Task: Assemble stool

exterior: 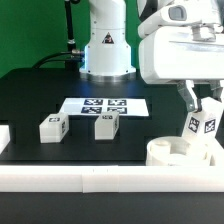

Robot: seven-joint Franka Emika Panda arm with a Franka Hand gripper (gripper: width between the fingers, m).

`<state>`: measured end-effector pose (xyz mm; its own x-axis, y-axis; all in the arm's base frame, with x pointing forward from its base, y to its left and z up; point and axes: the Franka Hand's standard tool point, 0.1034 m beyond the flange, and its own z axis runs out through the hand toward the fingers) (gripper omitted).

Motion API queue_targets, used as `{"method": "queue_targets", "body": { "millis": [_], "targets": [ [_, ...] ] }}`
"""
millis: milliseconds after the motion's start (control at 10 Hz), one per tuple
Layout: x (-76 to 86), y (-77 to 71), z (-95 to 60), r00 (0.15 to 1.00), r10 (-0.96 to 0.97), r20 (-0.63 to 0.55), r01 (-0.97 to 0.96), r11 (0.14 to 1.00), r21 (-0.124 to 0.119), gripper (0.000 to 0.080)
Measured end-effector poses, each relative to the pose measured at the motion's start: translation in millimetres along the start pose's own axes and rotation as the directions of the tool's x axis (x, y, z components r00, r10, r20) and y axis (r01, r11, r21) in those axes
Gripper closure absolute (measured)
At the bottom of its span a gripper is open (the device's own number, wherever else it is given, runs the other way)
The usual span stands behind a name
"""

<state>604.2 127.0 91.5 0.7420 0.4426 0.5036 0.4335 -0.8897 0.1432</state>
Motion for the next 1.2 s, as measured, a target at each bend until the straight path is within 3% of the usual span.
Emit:
{"method": "queue_targets", "body": {
  "millis": [400, 500, 600, 700, 1000, 1200],
  "targets": [
    [1.4, 0.5, 1.1, 1.0, -0.001, -0.021, 0.001, 1.0, -0.008, 0.0475],
    [1.3, 0.3, 1.1, 1.0, -0.001, -0.02, 0.001, 1.0, -0.007, 0.0255],
    [2.1, -1.2, 0.4, 1.0, 0.009, -0.008, -0.009, 1.0, 0.0, 0.0255],
    [5.9, -1.7, -2.8, 1.0, 0.008, 0.002, -0.008, 1.0, 0.006, 0.0172],
    [22.0, 4.8, -14.4, 0.999, 0.009, 0.051, -0.01, 1.0, 0.026, 0.0151],
    [27.5, 10.4, -19.1, 0.999, 0.006, 0.053, -0.007, 1.0, 0.024, 0.015]
  ]
}}
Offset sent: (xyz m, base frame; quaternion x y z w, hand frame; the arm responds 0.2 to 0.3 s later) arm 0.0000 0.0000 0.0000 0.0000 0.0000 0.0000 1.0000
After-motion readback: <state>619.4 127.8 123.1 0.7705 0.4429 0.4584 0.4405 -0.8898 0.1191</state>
